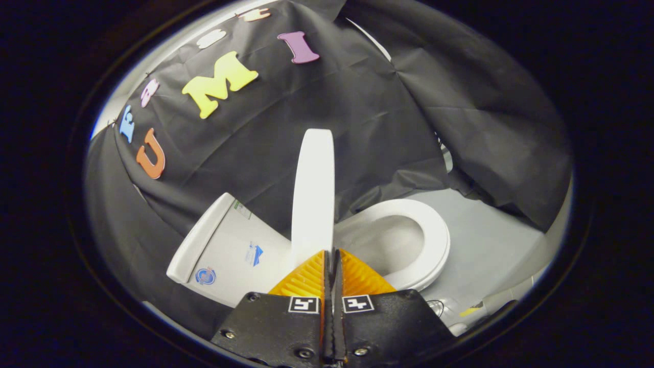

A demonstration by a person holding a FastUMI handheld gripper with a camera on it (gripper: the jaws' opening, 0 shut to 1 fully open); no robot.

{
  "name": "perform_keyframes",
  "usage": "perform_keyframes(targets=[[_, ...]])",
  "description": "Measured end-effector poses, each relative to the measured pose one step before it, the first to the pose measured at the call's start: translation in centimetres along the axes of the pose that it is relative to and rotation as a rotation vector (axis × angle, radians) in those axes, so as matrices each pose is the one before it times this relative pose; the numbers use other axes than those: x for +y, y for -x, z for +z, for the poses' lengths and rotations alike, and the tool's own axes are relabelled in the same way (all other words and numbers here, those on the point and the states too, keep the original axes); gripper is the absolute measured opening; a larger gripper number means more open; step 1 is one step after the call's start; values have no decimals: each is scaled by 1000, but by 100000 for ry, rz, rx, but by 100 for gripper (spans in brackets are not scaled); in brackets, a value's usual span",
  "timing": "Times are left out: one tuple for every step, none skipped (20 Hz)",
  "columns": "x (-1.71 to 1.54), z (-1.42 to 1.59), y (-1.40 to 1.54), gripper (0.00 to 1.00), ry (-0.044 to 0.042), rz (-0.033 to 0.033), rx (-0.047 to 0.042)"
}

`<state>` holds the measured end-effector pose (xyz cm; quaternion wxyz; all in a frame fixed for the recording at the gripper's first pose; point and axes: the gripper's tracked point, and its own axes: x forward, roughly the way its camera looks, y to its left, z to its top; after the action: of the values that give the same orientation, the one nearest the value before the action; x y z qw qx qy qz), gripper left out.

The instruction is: Open the toilet lid.

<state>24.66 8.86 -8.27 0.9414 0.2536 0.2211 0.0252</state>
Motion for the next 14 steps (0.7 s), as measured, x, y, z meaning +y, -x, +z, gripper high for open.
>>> perform_keyframes(targets=[[293,32,-34,4,997,-604,-526],[344,87,16,4,929,-564,-532],[347,-72,69,4,1390,-183,-344],[376,16,-3,4,897,-123,-514],[432,-55,93,4,674,171,-398],[478,3,22,4,777,287,-347],[416,19,161,4,778,46,-304],[367,85,-40,4,941,-212,-295],[468,-29,102,4,895,-331,-345],[302,-129,145,4,973,-402,-336],[290,-36,35,4,491,-509,-346],[360,53,70,5,364,-404,-565],[352,-158,98,5,1606,-166,-472],[524,-32,91,5,1658,-65,-578]])
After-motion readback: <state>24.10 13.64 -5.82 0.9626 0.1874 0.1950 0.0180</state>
